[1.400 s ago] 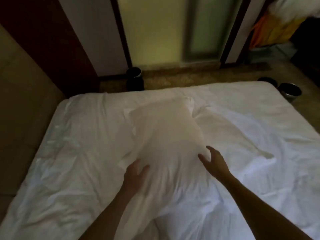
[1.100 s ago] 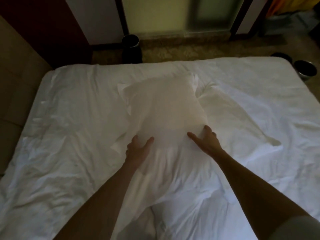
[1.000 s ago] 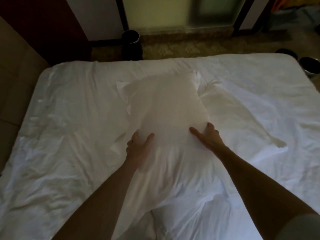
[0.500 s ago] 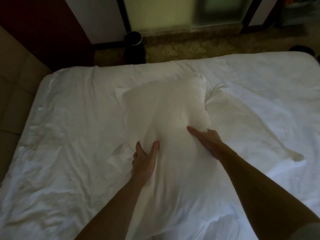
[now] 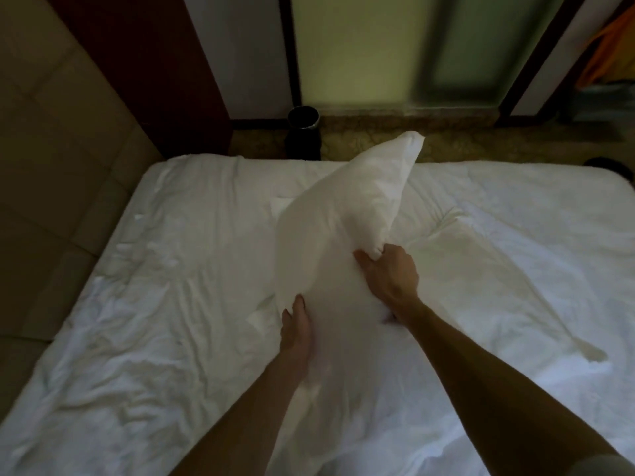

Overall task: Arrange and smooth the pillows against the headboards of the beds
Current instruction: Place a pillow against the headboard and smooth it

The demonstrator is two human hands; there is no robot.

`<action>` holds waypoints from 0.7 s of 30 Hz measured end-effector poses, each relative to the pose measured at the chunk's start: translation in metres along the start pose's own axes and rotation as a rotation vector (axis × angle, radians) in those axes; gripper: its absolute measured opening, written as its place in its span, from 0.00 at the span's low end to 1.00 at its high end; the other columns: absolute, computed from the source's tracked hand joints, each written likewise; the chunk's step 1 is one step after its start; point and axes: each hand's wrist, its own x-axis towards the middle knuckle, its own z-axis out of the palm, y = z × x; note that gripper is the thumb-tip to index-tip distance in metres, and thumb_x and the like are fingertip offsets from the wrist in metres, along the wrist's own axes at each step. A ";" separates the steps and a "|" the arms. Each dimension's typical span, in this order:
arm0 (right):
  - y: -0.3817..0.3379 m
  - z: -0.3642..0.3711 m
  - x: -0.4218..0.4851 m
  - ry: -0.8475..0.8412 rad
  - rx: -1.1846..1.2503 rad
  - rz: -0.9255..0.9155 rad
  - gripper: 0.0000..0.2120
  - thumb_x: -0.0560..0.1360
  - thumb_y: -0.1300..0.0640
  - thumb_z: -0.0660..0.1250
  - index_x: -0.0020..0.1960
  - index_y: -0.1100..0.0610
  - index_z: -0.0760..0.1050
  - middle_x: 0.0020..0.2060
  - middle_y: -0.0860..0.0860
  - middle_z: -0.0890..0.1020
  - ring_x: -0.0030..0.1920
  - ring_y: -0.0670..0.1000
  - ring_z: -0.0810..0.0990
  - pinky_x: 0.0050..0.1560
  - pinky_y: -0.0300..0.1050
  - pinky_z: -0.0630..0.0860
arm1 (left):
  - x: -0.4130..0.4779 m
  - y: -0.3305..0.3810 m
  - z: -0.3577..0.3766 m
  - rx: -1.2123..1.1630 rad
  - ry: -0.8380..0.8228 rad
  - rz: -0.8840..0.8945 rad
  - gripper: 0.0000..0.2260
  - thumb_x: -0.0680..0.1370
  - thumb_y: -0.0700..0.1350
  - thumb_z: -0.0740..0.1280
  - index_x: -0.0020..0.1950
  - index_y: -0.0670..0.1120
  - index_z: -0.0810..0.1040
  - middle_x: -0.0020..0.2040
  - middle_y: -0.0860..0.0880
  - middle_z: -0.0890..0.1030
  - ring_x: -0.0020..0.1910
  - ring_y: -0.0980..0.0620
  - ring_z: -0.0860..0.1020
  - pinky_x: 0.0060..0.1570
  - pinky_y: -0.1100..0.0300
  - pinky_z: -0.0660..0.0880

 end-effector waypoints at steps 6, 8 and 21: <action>-0.053 -0.030 -0.041 0.016 -0.201 -0.246 0.23 0.76 0.37 0.63 0.59 0.54 0.79 0.53 0.54 0.84 0.53 0.58 0.82 0.53 0.50 0.77 | -0.051 0.061 -0.043 0.052 -0.197 0.119 0.33 0.77 0.70 0.57 0.79 0.57 0.63 0.78 0.53 0.66 0.75 0.49 0.66 0.76 0.45 0.61; -0.062 -0.047 -0.058 0.013 -0.305 -0.330 0.23 0.77 0.37 0.63 0.59 0.53 0.79 0.54 0.53 0.84 0.54 0.56 0.81 0.53 0.48 0.75 | -0.061 0.085 -0.054 0.117 -0.243 0.274 0.26 0.83 0.60 0.58 0.80 0.56 0.60 0.78 0.52 0.64 0.76 0.49 0.65 0.75 0.50 0.62; -0.010 -0.108 -0.178 -0.069 -0.930 -0.766 0.17 0.74 0.51 0.70 0.63 0.45 0.79 0.47 0.45 0.84 0.47 0.48 0.83 0.52 0.44 0.76 | -0.092 0.139 -0.142 1.539 -0.281 1.184 0.49 0.66 0.73 0.69 0.80 0.63 0.47 0.83 0.48 0.47 0.81 0.48 0.46 0.78 0.43 0.39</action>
